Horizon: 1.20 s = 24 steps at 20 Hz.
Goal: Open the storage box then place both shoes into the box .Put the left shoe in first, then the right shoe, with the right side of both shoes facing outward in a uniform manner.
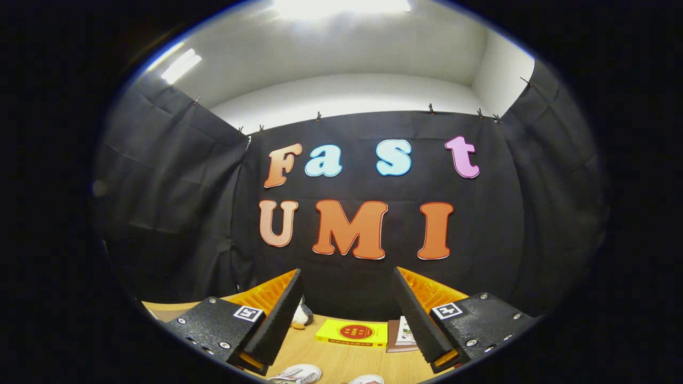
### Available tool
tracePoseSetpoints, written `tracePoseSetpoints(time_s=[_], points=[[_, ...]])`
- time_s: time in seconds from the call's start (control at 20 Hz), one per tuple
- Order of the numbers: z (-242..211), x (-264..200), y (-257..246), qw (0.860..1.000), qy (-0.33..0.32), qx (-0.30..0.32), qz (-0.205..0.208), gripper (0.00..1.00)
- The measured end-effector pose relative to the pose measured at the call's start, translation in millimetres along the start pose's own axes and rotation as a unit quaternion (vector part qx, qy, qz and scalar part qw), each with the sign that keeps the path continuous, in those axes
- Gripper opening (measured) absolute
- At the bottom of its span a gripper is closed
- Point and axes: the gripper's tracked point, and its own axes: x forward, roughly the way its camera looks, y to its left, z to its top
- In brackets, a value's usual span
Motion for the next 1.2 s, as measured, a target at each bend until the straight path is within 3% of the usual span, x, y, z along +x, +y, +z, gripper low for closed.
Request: tracePoseSetpoints(time_s=[0.4,0.65,0.95,1.2], points=[[-20,2,26,0.999,0.035,0.017,0.018,0.99],[-71,-2,73,0.989,0.106,0.066,0.079,0.99],[-143,-11,133,0.955,0.218,0.135,0.15,0.99],[-198,-29,188,0.901,0.318,0.205,0.211,0.96]])
